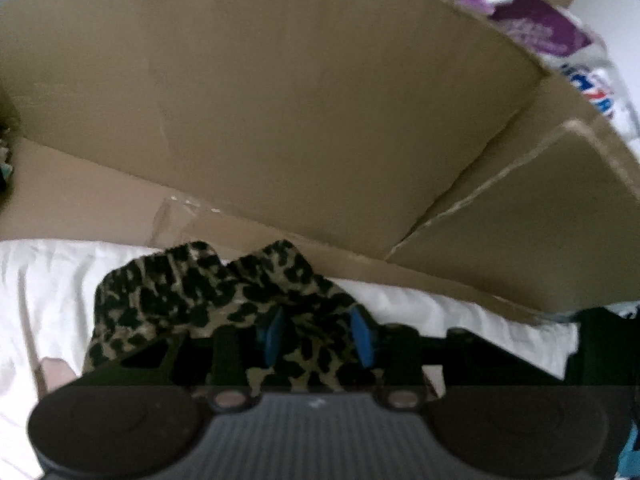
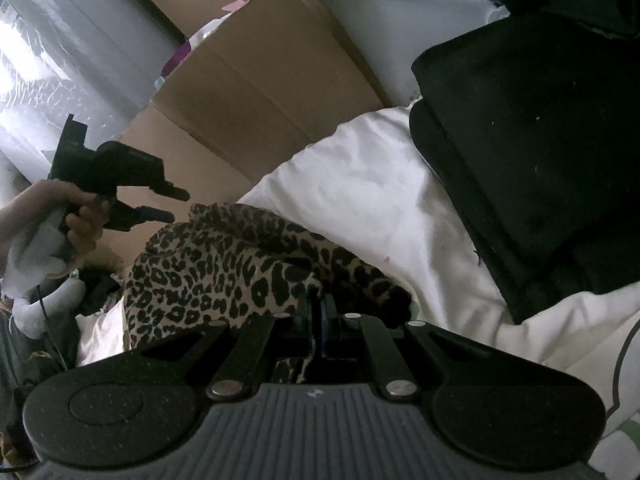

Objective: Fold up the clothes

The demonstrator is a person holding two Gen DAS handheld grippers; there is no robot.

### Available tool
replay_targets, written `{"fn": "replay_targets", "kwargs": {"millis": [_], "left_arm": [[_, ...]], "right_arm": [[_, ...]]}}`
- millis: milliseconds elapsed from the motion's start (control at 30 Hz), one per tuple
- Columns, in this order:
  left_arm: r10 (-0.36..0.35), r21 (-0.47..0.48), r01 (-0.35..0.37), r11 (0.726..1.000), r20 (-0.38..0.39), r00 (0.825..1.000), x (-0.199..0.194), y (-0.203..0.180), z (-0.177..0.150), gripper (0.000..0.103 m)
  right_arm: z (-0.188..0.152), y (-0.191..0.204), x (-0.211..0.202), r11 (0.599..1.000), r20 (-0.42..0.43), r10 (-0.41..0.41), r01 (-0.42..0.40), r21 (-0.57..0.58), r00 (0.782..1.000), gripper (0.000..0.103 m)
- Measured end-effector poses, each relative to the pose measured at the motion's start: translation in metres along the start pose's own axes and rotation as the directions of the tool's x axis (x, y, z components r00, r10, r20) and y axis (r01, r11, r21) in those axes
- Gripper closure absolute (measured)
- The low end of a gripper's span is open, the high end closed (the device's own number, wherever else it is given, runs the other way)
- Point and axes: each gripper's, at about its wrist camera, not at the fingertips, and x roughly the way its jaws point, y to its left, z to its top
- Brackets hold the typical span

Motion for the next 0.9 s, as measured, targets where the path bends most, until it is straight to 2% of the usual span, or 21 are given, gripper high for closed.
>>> {"fn": "replay_targets", "kwargs": {"millis": [200, 300, 433, 500, 633, 733, 800, 900], "left_arm": [[0.030, -0.059, -0.032, 0.998, -0.032, 0.999, 0.025, 0.017, -0.008, 0.063], [0.022, -0.091, -0.027, 0.996, -0.050, 0.998, 0.032, 0.025, -0.012, 0.063], [0.030, -0.074, -0.034, 0.997, -0.057, 0.998, 0.034, 0.025, -0.014, 0.063], [0.050, -0.030, -0.053, 0.998, -0.083, 0.995, 0.039, 0.022, -0.011, 0.063], [0.056, -0.075, -0.063, 0.995, -0.103, 0.993, 0.047, 0.023, -0.005, 0.063], [0.062, -0.107, -0.073, 0.991, -0.103, 0.993, 0.048, 0.023, -0.004, 0.071], [0.051, -0.131, -0.063, 0.989, -0.099, 0.994, 0.043, 0.024, -0.005, 0.089], [0.027, -0.145, -0.037, 0.989, -0.071, 0.997, 0.028, 0.026, -0.008, 0.097]], "right_arm": [[0.000, -0.005, 0.009, 1.000, -0.024, -0.018, 0.018, 0.004, 1.000, 0.102], [0.000, -0.008, 0.014, 1.000, -0.037, -0.028, 0.028, -0.001, 0.999, 0.102], [-0.001, -0.009, 0.019, 0.999, -0.051, -0.042, 0.041, -0.007, 0.998, 0.102], [-0.002, -0.010, 0.020, 0.999, -0.056, -0.047, 0.046, -0.010, 0.997, 0.102], [-0.001, -0.009, 0.022, 0.999, -0.062, -0.050, 0.049, -0.017, 0.997, 0.101], [-0.001, -0.008, 0.022, 0.998, -0.066, -0.053, 0.051, -0.029, 0.996, 0.101], [0.000, -0.008, 0.021, 0.998, -0.066, -0.054, 0.052, -0.032, 0.996, 0.101], [0.000, -0.008, 0.019, 0.998, -0.061, -0.055, 0.053, -0.027, 0.997, 0.101]]}}
